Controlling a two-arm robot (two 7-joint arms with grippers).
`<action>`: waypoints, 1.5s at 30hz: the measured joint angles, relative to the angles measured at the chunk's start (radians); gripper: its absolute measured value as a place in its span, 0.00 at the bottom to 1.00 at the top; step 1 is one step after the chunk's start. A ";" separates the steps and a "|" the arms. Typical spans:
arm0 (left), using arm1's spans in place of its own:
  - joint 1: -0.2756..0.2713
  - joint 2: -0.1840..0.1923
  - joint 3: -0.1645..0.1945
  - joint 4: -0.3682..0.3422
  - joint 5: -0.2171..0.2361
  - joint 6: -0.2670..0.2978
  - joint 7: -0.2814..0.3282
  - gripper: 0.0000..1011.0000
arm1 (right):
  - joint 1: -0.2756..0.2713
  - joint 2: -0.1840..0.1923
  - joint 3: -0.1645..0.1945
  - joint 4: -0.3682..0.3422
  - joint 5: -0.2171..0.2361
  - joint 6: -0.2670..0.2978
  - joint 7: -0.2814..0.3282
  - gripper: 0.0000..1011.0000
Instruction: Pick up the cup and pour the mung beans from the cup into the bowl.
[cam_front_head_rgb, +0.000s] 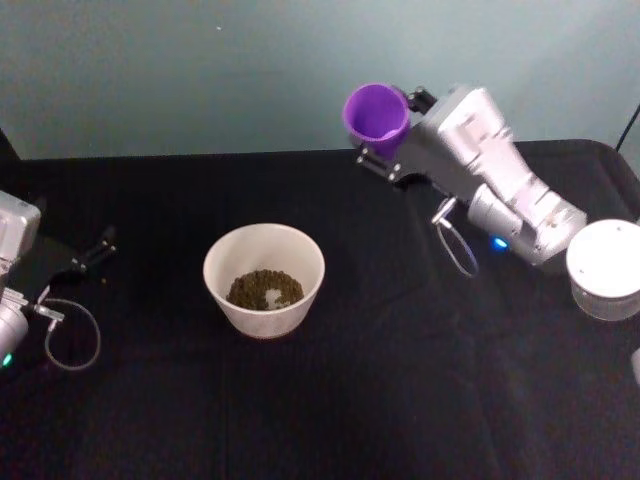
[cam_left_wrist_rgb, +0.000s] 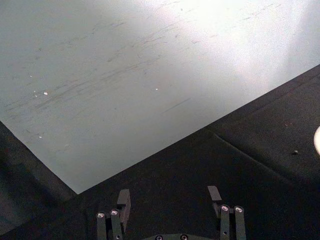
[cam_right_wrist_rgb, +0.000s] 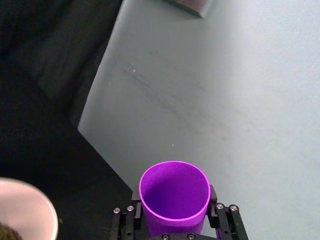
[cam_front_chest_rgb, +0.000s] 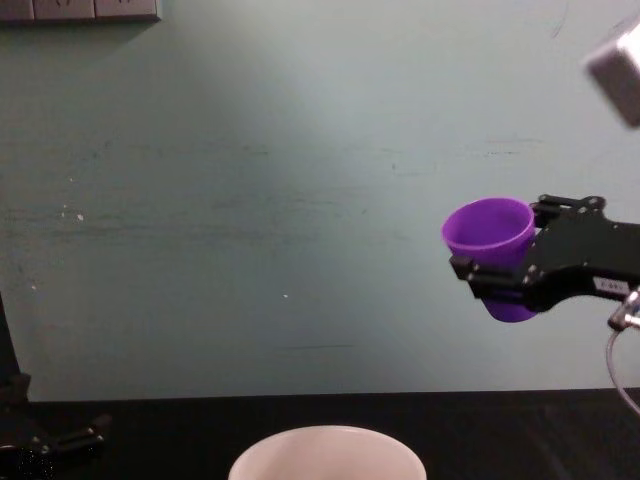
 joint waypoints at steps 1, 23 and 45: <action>0.000 0.000 0.000 0.000 0.000 0.000 0.000 0.99 | -0.004 -0.014 0.022 0.001 0.042 0.021 0.018 0.73; 0.000 0.000 0.000 0.000 0.000 0.000 0.000 0.99 | -0.011 -0.056 0.081 0.007 0.185 0.157 0.073 0.73; 0.000 0.000 0.000 0.000 0.000 0.000 0.000 0.99 | -0.032 -0.047 0.104 0.044 0.284 0.083 0.116 0.73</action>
